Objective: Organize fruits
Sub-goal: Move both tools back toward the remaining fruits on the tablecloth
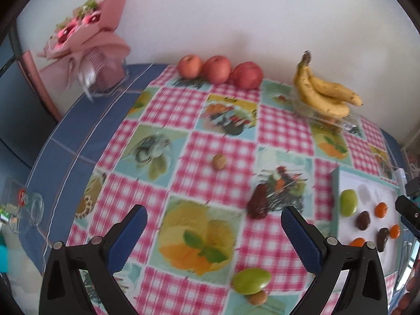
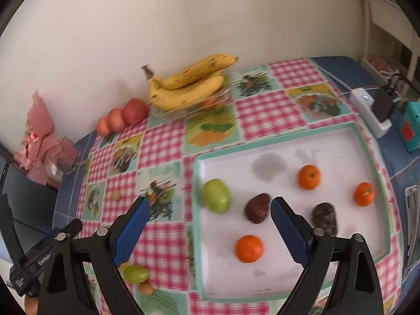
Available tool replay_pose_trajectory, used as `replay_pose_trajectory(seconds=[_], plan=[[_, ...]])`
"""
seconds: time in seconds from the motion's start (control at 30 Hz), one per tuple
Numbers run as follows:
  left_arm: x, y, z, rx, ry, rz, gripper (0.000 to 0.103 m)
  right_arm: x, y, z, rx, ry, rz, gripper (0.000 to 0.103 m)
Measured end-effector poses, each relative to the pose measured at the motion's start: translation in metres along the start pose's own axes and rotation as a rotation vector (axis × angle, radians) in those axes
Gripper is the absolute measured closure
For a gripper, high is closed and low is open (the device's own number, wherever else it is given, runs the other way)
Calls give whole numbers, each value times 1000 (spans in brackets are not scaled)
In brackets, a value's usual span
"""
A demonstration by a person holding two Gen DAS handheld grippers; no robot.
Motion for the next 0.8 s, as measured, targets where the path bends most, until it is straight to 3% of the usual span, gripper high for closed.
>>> replay_pose_trajectory(seconds=[0.47, 0.67, 0.8], plan=[[-34, 18, 36, -4, -95, 83, 0, -30, 29, 41, 46, -103, 110, 10], [-50, 22, 36, 8, -87, 115, 0, -24, 14, 29, 85, -46, 66, 10], [-55, 11, 31, -5, -86, 102, 0, -20, -15, 11, 36, -28, 41, 10]])
Point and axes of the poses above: each gripper's, at about its wrist camera, not at the fingertips, and y roughly the way its jaws point, z to its left, x to its top, the point moved 3 cm from there along y, roughly the way its jaws point, and after that the axes turned 4 degrees about y, right-handed, at the moved point
